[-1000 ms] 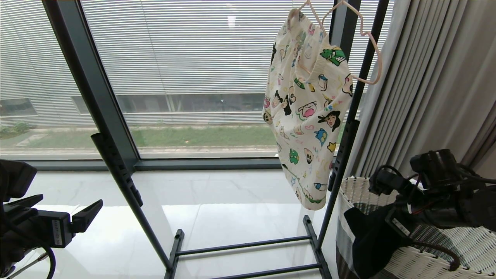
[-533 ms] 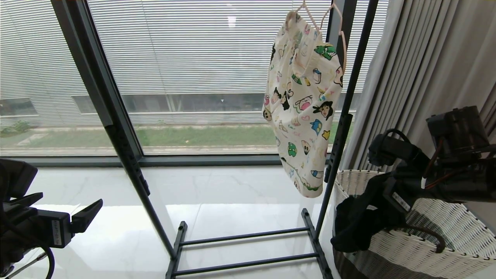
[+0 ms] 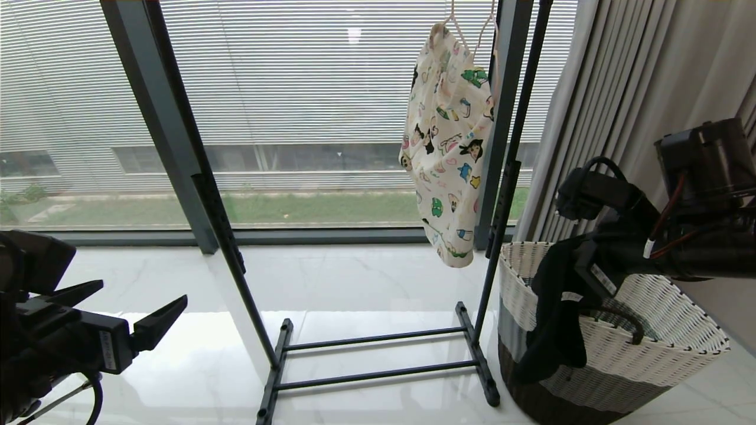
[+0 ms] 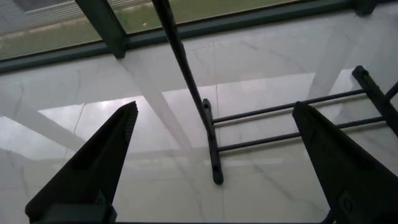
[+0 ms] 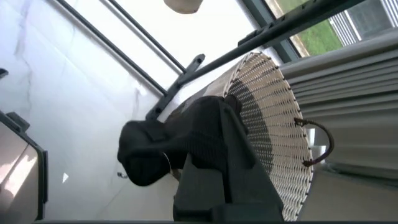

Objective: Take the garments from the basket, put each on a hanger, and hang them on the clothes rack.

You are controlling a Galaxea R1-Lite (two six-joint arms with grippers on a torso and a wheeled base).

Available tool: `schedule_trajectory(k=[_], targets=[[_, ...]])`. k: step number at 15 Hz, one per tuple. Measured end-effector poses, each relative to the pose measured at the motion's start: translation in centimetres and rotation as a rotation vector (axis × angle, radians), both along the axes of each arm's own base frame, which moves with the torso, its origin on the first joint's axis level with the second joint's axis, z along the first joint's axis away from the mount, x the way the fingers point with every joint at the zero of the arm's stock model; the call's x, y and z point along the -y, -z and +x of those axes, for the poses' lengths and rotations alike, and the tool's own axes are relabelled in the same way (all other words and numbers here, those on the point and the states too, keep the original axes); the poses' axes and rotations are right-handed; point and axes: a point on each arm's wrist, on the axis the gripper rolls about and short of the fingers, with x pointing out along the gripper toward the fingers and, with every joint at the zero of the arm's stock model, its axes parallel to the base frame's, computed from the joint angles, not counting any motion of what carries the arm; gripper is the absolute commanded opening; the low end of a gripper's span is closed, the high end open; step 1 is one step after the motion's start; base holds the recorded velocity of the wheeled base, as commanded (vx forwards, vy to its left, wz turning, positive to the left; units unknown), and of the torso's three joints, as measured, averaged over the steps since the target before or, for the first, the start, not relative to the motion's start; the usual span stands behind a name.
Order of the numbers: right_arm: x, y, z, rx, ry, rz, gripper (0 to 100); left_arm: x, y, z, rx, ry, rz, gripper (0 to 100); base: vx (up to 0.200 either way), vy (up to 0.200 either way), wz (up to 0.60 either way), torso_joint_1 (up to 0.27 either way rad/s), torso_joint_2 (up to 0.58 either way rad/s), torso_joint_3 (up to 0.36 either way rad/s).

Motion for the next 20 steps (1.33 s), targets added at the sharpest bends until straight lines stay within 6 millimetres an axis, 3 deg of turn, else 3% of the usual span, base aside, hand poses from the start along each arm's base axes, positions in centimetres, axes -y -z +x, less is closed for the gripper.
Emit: schedule_trajectory(k=[4, 8, 11, 13, 17, 20], targets=[[-1.3, -1.2, -0.5, 0.009, -0.015, 0.073, 0, 5.8, -2.8, 0.8, 0.042, 0.246, -0.164, 100, 0.0, 0.0, 0.0, 0.0, 0.0, 0.0], [-1.8, -2.7, -1.2, 0.049, -0.044, 0.105, 0, 15.2, -4.4, 0.9, -0.027, 0.483, -0.294, 100, 0.0, 0.0, 0.0, 0.0, 0.0, 0.0], [-1.7, -3.4, -2.4, 0.051, -0.064, 0.108, 0, 21.6, -3.6, 0.0, -0.11, 0.663, -0.288, 100, 0.0, 0.0, 0.0, 0.0, 0.0, 0.0], [-1.8, -4.0, -3.5, 0.061, -0.094, 0.118, 0, 24.7, -2.4, 0.0, -0.16, 0.73, -0.266, 100, 0.0, 0.0, 0.0, 0.0, 0.0, 0.0], [-2.4, -4.6, -5.8, 0.057, -0.167, 0.114, 0, 29.6, -0.2, 1.2, -0.209, 0.762, -0.235, 100, 0.0, 0.0, 0.0, 0.0, 0.0, 0.0], [-2.7, -4.8, -6.6, 0.069, -0.187, 0.114, 0, 31.8, 0.7, 2.3, -0.225, 0.749, -0.249, 100, 0.0, 0.0, 0.0, 0.0, 0.0, 0.0]])
